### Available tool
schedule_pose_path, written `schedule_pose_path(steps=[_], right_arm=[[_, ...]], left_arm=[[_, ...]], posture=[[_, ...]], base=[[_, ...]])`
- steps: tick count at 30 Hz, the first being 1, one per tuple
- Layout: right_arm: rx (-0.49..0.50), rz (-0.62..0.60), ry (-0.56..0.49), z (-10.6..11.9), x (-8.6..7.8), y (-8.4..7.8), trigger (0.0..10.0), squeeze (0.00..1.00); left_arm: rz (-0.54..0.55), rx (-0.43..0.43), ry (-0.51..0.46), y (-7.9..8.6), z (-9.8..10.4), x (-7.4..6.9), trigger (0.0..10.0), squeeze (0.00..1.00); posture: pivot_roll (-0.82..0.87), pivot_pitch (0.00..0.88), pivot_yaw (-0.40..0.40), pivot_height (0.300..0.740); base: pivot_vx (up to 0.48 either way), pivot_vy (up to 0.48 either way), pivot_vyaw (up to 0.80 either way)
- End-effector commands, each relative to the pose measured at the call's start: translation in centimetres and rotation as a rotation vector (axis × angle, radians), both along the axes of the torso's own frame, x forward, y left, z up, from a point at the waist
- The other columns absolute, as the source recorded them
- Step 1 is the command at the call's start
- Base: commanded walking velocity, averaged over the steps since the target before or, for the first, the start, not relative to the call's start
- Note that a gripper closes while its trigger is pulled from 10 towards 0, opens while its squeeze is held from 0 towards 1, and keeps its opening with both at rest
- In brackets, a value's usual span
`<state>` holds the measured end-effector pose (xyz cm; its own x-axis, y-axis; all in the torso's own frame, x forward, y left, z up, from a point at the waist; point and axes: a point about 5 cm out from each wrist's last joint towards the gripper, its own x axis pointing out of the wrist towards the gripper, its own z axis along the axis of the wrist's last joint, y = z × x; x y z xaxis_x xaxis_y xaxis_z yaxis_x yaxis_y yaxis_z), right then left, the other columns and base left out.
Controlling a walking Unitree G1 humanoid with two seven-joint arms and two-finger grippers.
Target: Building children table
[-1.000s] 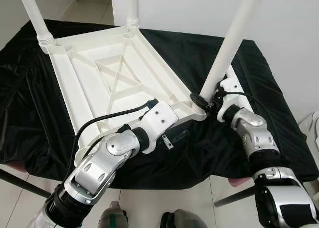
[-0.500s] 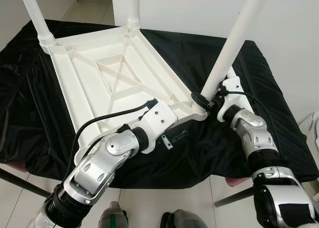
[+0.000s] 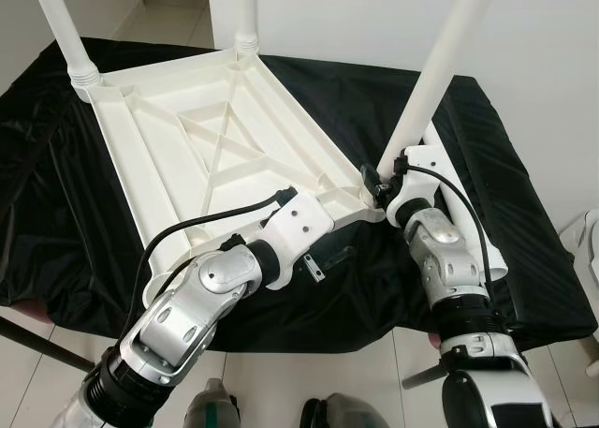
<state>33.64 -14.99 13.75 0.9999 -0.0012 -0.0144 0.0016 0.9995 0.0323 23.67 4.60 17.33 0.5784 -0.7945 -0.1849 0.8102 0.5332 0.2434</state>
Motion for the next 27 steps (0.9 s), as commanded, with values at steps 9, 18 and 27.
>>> schedule_pose_path(steps=[9, 18, 27], right_arm=[[-0.025, -0.288, 0.050, -0.8, -2.7, -0.8, 10.0, 0.00], [-0.001, -0.284, 0.060, -0.7, -3.1, -0.2, 10.0, 1.00], [0.084, -0.116, -0.005, 0.5, -1.8, -0.3, 10.0, 1.00]], left_arm=[[-0.041, 0.001, 0.016, -0.3, -0.1, -0.5, 10.0, 0.00], [-0.042, 0.001, 0.016, -0.3, -0.1, -0.4, 10.0, 0.00], [-0.041, 0.003, 0.014, -0.3, -0.1, -0.3, 10.0, 0.00]], posture=[[0.05, 0.014, -0.072, 0.740], [0.05, 0.007, -0.071, 0.740], [0.05, 0.014, -0.070, 0.740]], base=[[0.000, 0.000, 0.00], [0.000, 0.000, 0.00], [0.000, 0.000, 0.00]])
